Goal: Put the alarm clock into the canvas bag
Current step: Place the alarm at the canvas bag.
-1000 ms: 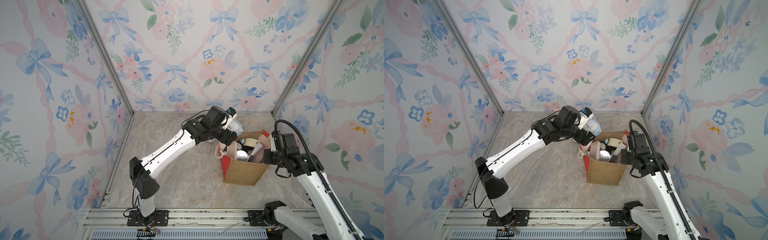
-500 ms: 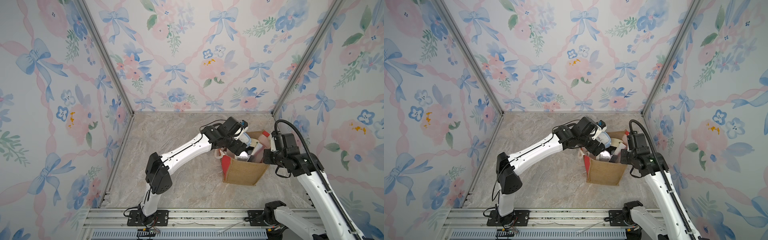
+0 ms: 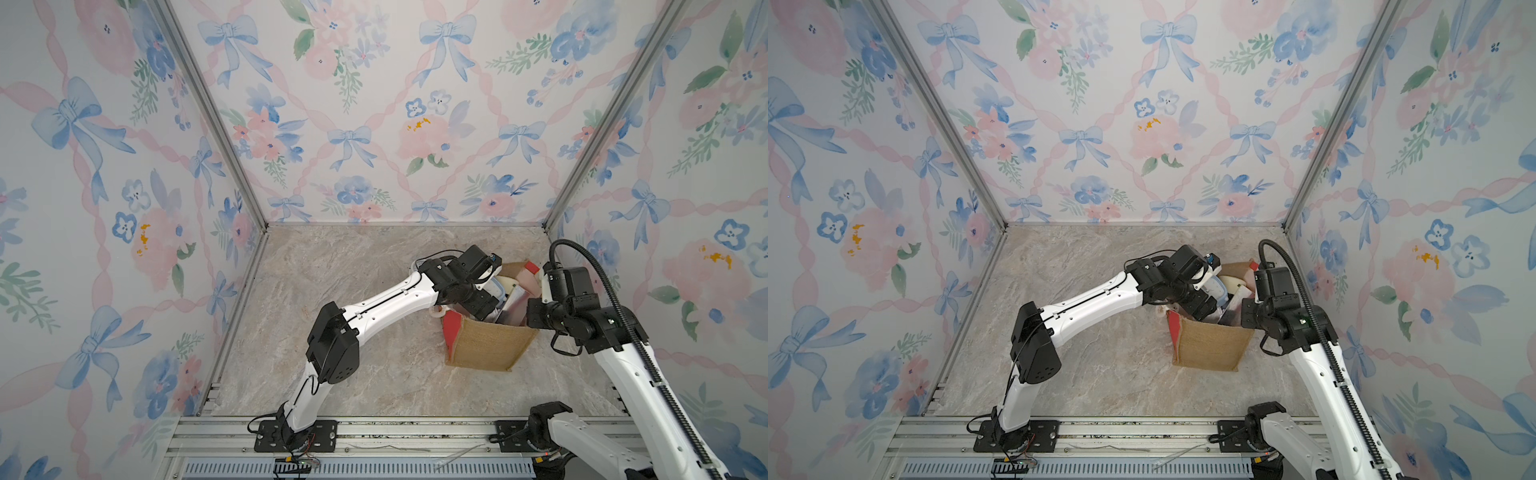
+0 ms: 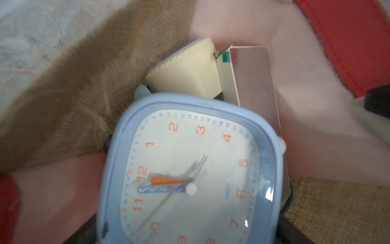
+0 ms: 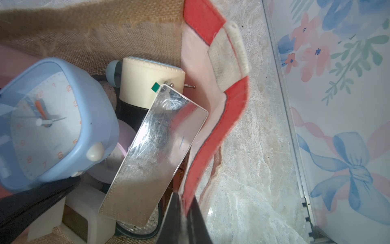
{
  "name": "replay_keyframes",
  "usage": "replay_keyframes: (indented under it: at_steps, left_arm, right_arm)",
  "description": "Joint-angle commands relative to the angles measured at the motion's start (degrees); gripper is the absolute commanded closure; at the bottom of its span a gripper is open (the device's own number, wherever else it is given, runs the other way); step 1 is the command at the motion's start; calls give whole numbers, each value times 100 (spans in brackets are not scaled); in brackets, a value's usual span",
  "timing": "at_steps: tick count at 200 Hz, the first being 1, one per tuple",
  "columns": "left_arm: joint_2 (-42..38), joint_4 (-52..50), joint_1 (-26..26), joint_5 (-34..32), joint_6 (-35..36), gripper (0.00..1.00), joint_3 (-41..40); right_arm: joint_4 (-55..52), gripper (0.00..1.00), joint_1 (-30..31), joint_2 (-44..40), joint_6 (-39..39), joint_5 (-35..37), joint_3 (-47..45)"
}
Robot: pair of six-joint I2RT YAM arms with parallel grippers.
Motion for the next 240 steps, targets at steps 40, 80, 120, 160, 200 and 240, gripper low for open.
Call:
replay_keyframes:
  at_steps: [40, 80, 120, 160, 200, 240]
  left_arm:
    - [45, 60, 6, -26, -92, 2, 210]
    - [-96, 65, 6, 138, -92, 2, 310]
    - [-255, 61, 4, 116, -92, 2, 359]
    - [-469, 58, 12, -83, -77, 2, 368]
    - [-735, 52, 226, -356, -209, 2, 368]
    - [-983, 60, 802, -564, -426, 2, 225]
  right_arm:
    - [78, 94, 56, -90, -60, 14, 4]
    - [89, 94, 56, -90, -61, 19, 5]
    - [84, 94, 55, -95, -58, 12, 2]
    - [89, 94, 56, -88, -62, 18, 4]
    - [89, 94, 56, -93, -62, 19, 4]
    - [84, 94, 56, -100, -62, 27, 4]
